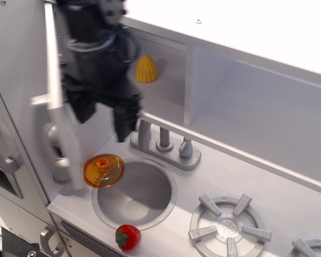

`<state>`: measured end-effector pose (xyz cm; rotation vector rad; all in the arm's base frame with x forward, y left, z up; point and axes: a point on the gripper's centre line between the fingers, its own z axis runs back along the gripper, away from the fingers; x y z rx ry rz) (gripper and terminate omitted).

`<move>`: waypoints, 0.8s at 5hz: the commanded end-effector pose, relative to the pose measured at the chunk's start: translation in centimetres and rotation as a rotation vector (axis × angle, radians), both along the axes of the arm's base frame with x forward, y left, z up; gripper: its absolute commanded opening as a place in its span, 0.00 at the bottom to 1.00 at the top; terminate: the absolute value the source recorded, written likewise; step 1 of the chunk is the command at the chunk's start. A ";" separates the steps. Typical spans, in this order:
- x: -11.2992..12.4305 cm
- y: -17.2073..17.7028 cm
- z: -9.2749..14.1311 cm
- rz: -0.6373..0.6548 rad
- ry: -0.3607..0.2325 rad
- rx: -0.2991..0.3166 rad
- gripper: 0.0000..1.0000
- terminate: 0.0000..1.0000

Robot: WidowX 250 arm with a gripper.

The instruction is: Open microwave

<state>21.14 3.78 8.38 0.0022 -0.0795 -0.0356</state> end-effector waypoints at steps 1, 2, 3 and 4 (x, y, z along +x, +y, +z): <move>-2.6 4.0 1.5 -0.074 -0.054 0.062 1.00 0.00; -2.4 4.5 1.7 -0.086 -0.051 0.044 1.00 0.00; -2.0 2.7 4.2 -0.087 -0.065 -0.033 1.00 0.00; -1.8 0.8 7.3 -0.062 -0.073 -0.090 1.00 0.00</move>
